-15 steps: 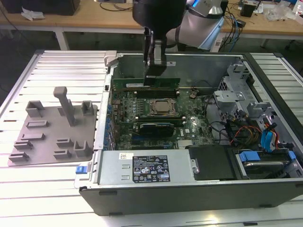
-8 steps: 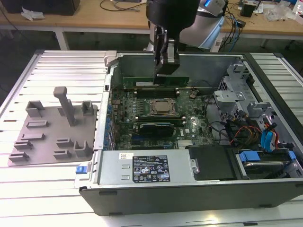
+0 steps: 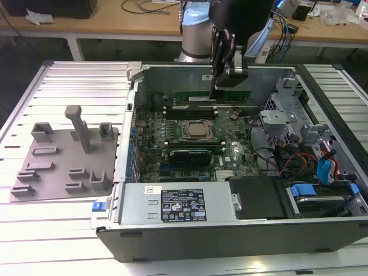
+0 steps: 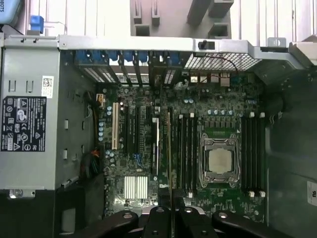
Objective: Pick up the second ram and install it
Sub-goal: 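Pick up the second ram and move it above second insertion slot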
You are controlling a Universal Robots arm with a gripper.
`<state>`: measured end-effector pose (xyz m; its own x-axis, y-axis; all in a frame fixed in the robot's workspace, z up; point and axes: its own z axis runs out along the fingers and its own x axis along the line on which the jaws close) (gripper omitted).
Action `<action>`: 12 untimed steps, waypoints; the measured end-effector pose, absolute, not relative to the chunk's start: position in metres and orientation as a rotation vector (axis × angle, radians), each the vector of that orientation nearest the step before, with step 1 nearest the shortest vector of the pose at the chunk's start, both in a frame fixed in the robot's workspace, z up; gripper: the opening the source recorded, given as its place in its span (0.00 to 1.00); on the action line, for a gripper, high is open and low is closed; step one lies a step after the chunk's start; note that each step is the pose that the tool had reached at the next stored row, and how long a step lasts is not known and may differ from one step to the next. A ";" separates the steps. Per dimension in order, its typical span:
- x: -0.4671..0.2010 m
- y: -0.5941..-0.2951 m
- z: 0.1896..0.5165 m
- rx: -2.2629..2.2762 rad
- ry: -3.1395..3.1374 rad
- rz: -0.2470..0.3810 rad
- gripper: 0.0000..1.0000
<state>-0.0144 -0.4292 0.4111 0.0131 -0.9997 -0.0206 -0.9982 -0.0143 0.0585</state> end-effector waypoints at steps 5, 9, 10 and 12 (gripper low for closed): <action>-0.006 -0.425 0.402 2.208 -2.191 -0.091 0.11; -0.006 -0.414 0.397 2.204 -2.194 -0.091 0.11; -0.006 -0.409 0.396 2.204 -2.195 -0.092 0.11; -0.006 -0.396 0.386 2.204 -2.195 -0.092 0.11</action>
